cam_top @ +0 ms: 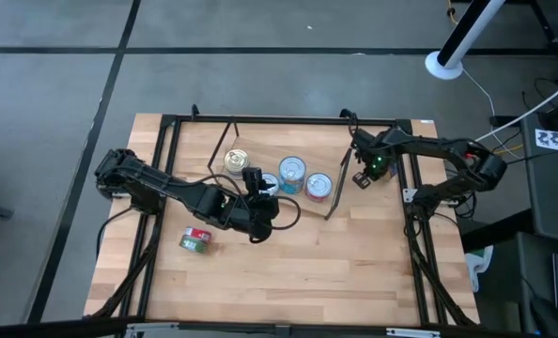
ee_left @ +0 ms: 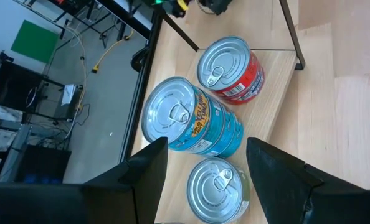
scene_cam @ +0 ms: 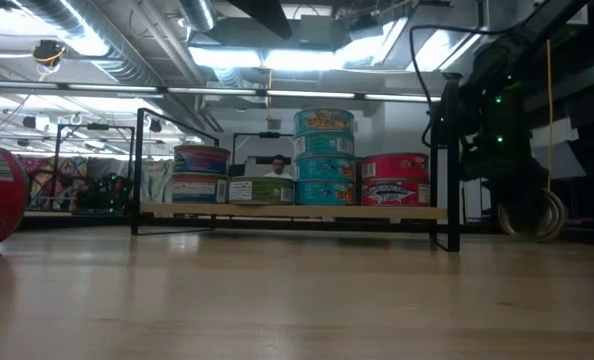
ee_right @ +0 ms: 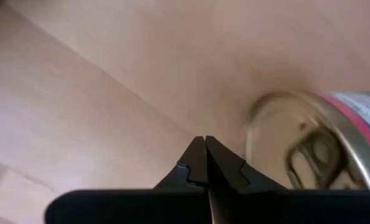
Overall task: Stack canned seafood by type on shelf
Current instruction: Stack the blue-pink tuna can on top of the blue-pink tuna can on the shelf
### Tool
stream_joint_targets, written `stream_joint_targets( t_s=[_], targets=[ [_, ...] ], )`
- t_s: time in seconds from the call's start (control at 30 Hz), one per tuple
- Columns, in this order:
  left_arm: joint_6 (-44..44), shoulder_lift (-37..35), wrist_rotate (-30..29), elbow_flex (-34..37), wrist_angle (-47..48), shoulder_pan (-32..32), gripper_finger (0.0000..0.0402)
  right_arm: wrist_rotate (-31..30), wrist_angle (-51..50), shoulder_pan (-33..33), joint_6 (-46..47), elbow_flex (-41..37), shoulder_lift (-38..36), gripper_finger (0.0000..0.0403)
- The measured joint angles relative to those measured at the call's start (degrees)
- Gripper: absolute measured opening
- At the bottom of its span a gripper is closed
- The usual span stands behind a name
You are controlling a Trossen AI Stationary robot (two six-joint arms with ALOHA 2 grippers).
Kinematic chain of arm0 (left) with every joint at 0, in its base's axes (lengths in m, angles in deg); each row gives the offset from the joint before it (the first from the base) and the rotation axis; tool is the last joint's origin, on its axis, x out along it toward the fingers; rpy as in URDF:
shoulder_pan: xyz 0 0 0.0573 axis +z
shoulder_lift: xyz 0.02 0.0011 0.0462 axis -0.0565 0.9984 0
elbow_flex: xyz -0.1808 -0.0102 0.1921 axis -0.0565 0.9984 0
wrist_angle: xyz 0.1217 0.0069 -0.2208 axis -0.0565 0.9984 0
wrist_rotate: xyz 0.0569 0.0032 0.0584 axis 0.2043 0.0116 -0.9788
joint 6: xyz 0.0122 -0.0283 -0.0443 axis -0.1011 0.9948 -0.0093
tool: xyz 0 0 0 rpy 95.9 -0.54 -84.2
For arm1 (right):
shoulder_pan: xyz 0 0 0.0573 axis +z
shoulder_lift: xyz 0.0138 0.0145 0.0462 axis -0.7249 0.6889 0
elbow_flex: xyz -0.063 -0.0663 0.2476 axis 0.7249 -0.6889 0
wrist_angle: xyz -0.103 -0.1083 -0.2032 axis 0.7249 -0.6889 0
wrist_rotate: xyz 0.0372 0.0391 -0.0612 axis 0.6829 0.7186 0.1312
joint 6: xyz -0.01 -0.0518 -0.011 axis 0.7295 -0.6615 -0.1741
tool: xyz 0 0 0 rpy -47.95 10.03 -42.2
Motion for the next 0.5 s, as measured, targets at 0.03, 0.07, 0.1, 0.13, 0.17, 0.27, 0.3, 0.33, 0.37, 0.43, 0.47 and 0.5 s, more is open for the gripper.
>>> stream_joint_targets(
  t_s=[0.03, 0.07, 0.1, 0.13, 0.17, 0.27, 0.3, 0.33, 0.37, 0.43, 0.47, 0.5],
  targets=[
    [0.01, 0.00, 0.00, 0.00, 0.00, 0.00, 0.0214, -0.07, 0.17, -0.02, -0.03, -0.01, 0.00, 0.0000],
    [0.00, 0.00, 0.01, 0.00, 0.00, 0.00, 0.0214, -0.10, 0.49, -0.04, -0.09, 0.04, 0.00, 0.0000],
    [0.01, 0.00, 0.02, 0.00, 0.00, 0.00, 0.0214, -0.06, 0.50, -0.04, -0.07, 0.04, -0.04, 0.0000],
    [0.02, 0.00, 0.00, 0.00, 0.00, 0.00, 0.0214, 0.09, 0.30, -0.04, -0.09, 0.04, -0.09, 0.0000],
    [0.00, 0.00, 0.01, 0.00, 0.00, 0.00, 0.0214, 0.11, 0.17, -0.04, -0.09, 0.06, -0.13, 0.0000],
    [0.00, 0.00, 0.00, 0.00, 0.02, 0.00, 0.0214, 0.09, -1.32, -0.04, -0.13, 0.12, -0.22, 0.0000],
    [0.00, 0.00, 0.00, 0.00, 0.00, 0.00, 0.0214, 0.07, -2.17, -0.04, -0.19, 0.12, -0.34, 0.0000],
    [0.00, 0.00, 0.01, 0.00, 0.00, 0.00, 0.0214, 0.05, -3.07, -0.04, -0.39, 0.12, -0.63, 0.0000],
    [0.00, 0.00, 0.02, 0.00, 0.00, 0.00, 0.0214, 0.03, -3.66, -0.04, -0.58, 0.12, -1.04, 0.0000],
    [0.00, 0.00, 0.01, 0.00, 0.00, 0.00, 0.0214, 0.03, -4.57, -0.04, -1.12, 0.15, -2.21, 0.0000],
    [0.00, 0.00, 0.00, 0.00, 0.00, 0.00, 0.0214, 0.00, -5.16, -0.04, -1.23, 0.15, -3.01, 0.0000],
    [0.00, 0.00, 0.01, 0.00, 0.01, 0.00, 0.0214, -0.03, -5.70, -0.04, -1.28, 0.15, -3.97, 0.0000]
  ],
)
